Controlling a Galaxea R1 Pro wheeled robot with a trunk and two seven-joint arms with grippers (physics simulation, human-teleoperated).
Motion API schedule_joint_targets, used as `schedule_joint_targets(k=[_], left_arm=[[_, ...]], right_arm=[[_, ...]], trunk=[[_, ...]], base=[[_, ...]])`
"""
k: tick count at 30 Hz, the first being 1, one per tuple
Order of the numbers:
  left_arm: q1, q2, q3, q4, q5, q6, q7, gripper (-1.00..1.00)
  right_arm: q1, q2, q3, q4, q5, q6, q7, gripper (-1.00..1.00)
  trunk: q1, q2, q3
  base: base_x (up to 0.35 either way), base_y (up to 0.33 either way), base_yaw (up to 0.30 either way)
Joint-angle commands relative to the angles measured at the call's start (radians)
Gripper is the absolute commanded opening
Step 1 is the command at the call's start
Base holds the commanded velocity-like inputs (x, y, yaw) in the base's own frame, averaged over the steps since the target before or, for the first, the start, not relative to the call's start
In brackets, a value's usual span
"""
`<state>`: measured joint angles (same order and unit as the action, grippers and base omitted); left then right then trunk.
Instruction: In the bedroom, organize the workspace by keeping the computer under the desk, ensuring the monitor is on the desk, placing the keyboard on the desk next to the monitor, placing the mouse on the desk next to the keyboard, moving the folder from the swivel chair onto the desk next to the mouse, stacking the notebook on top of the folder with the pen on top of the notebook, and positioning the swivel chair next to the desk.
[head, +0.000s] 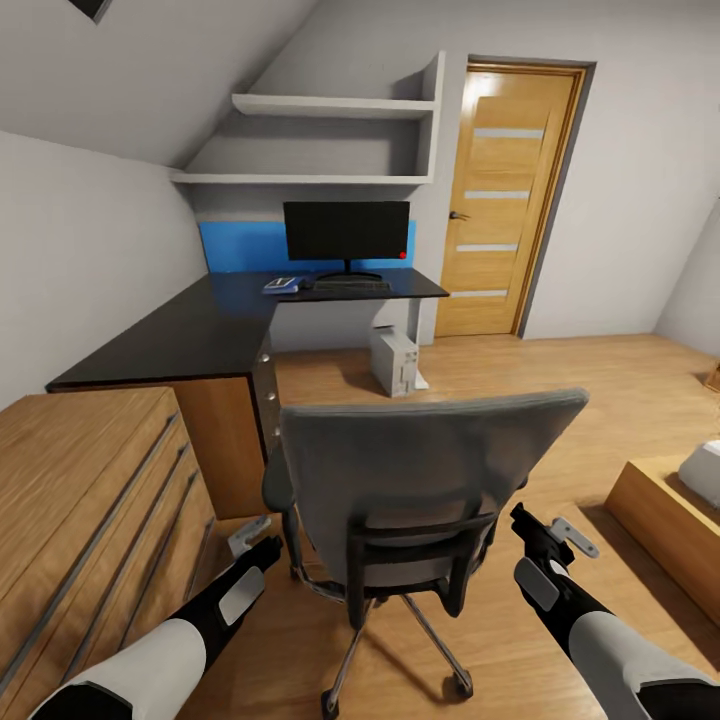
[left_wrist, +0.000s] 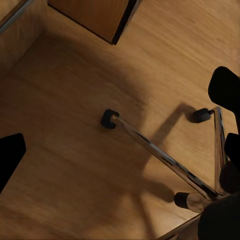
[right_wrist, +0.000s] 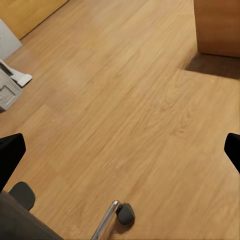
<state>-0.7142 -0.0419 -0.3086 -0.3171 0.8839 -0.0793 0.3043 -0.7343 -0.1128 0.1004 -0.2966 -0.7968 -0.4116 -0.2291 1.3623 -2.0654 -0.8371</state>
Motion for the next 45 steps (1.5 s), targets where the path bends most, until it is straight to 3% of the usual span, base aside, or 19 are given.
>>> schedule_joint_targets(k=[1,10,26,38,45], left_arm=[[-0.001,0.000,-0.009,0.000,0.010,-0.005,0.005,1.00],[-0.001,0.000,-0.009,0.000,0.010,-0.005,0.005,1.00],[-0.001,0.000,-0.009,0.000,0.015,-0.005,0.005,1.00],[-0.001,-0.001,-0.010,0.000,0.009,-0.006,0.005,1.00],[-0.001,-0.001,-0.011,0.000,0.009,-0.005,0.004,1.00]], right_arm=[[0.000,-0.001,0.009,0.000,-0.006,-0.003,-0.006,1.00],[0.000,-0.001,0.009,-0.001,-0.006,-0.003,-0.006,1.00],[0.000,-0.001,0.009,-0.001,-0.006,-0.003,-0.006,1.00],[0.000,0.007,0.012,-0.001,0.001,-0.003,-0.004,1.00],[0.000,0.013,0.014,-0.001,0.033,-0.003,-0.005,1.00]], trunk=[[0.000,0.000,-0.001],[0.000,0.000,-0.001],[0.000,0.000,-0.001],[0.000,0.000,-0.001],[0.000,0.000,-0.001]], base=[[0.012,0.000,-0.011],[-0.061,0.032,-0.001],[-0.293,0.122,0.000],[-0.316,-0.160,0.000],[-0.291,-0.206,0.000]])
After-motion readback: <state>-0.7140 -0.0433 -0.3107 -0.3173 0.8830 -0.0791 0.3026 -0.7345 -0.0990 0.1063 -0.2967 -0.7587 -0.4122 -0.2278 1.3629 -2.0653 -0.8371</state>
